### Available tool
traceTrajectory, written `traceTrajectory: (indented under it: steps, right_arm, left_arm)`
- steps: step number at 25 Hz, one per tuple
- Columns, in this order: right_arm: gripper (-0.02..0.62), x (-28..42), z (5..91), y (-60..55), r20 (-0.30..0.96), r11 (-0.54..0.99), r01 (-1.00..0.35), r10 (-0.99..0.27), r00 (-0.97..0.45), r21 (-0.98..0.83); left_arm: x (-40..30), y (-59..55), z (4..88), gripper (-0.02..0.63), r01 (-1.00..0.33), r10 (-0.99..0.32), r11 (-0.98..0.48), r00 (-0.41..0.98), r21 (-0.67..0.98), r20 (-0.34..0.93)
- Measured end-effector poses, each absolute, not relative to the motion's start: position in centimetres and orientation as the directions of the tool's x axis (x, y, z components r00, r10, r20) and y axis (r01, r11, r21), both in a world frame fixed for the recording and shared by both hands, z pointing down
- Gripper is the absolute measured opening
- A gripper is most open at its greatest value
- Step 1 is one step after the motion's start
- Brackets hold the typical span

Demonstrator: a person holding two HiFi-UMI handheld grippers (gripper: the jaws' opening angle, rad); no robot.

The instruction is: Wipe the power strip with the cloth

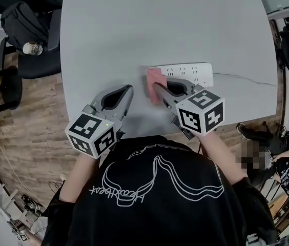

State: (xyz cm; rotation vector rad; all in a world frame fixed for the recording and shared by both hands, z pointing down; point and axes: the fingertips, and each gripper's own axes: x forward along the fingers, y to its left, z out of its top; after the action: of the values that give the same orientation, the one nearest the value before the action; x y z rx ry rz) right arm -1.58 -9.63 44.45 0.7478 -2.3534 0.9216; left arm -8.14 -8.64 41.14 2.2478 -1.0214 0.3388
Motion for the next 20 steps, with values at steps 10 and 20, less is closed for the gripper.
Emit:
traceTrajectory:
  steps: [10, 20]
  right_arm:
    - [0.034, -2.1, 45.9, -10.2, 0.664, 0.607, -0.666, -0.283, -0.692, -0.435]
    - [0.034, -2.0, 47.0, -10.4, 0.732, 0.596, -0.718, -0.296, -0.614, -0.361]
  left_arm:
    - [-8.0, -9.2, 42.2, 0.012, -0.752, -0.562, -0.502, 0.659, 0.427, 0.500]
    - [-8.3, -9.4, 42.3, 0.012, -0.748, -0.561, -0.496, 0.664, 0.441, 0.496]
